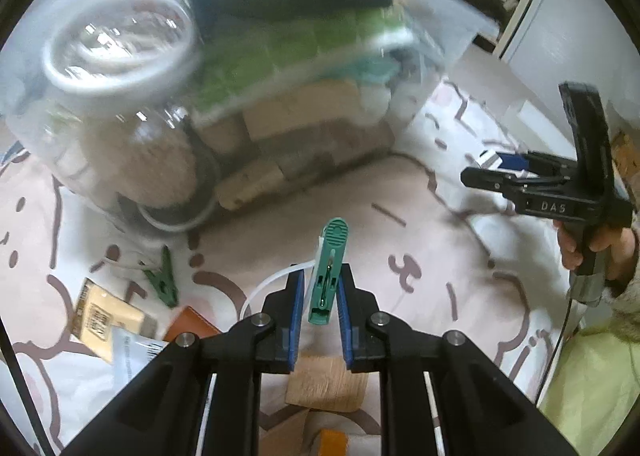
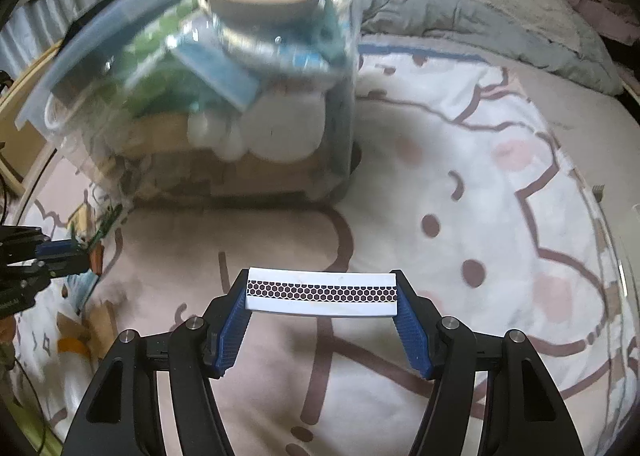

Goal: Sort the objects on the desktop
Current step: 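Lift the matchbox and clothespin and carry them over the clear box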

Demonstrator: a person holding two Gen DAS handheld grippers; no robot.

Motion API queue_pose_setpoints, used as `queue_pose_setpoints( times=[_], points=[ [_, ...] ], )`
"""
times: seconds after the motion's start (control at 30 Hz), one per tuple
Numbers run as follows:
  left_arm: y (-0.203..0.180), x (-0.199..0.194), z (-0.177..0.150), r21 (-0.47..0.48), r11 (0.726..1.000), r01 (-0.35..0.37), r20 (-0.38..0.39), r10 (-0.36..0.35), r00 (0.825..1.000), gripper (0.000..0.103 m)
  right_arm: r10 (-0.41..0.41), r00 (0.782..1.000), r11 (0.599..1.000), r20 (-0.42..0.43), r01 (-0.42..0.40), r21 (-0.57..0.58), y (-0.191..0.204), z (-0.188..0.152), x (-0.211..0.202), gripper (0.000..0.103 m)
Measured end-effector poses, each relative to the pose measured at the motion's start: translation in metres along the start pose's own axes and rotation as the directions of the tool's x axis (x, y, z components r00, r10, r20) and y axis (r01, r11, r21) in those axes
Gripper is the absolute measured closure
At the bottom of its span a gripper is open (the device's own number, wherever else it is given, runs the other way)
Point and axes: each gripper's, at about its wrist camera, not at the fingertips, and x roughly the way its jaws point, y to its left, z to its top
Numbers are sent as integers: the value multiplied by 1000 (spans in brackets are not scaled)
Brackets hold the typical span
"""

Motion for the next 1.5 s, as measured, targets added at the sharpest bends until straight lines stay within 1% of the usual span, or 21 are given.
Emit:
queue_pose_setpoints(
  times=[0.13,0.23,0.43,0.63,0.7,0.97,1.17,1.3,1.4,1.5],
  points=[
    [3,-18,5,-14,1000,6,49,-5,999,87,-9,999,1000,40,9,-3,1,8,-15,36],
    [5,-32,9,-26,1000,9,83,-7,997,87,6,996,1000,85,-6,0,0,13,-32,36],
    [11,-61,17,-57,998,8,154,1,988,87,25,984,1000,179,-22,-18,5,24,-67,36],
    [18,-93,27,-88,996,-19,228,38,973,87,56,967,998,247,-50,-29,12,34,-95,36],
    [20,-104,31,-93,995,-40,252,62,966,87,64,961,998,270,-56,-36,15,38,-105,36],
    [23,-133,54,-127,987,-103,280,135,951,87,101,943,993,318,-74,-94,36,58,-137,36],
    [20,-163,87,-137,983,-124,340,164,926,87,118,924,989,363,-76,-129,55,80,-158,36],
    [24,-179,112,-170,978,-121,371,178,912,87,139,913,985,383,-89,-145,63,100,-168,36],
    [24,-185,130,-179,973,-145,394,206,896,87,144,906,984,399,-88,-154,69,118,-175,36],
    [25,-184,145,-191,965,-178,419,244,875,87,136,889,987,437,-84,-136,74,143,-182,36]
  ],
)
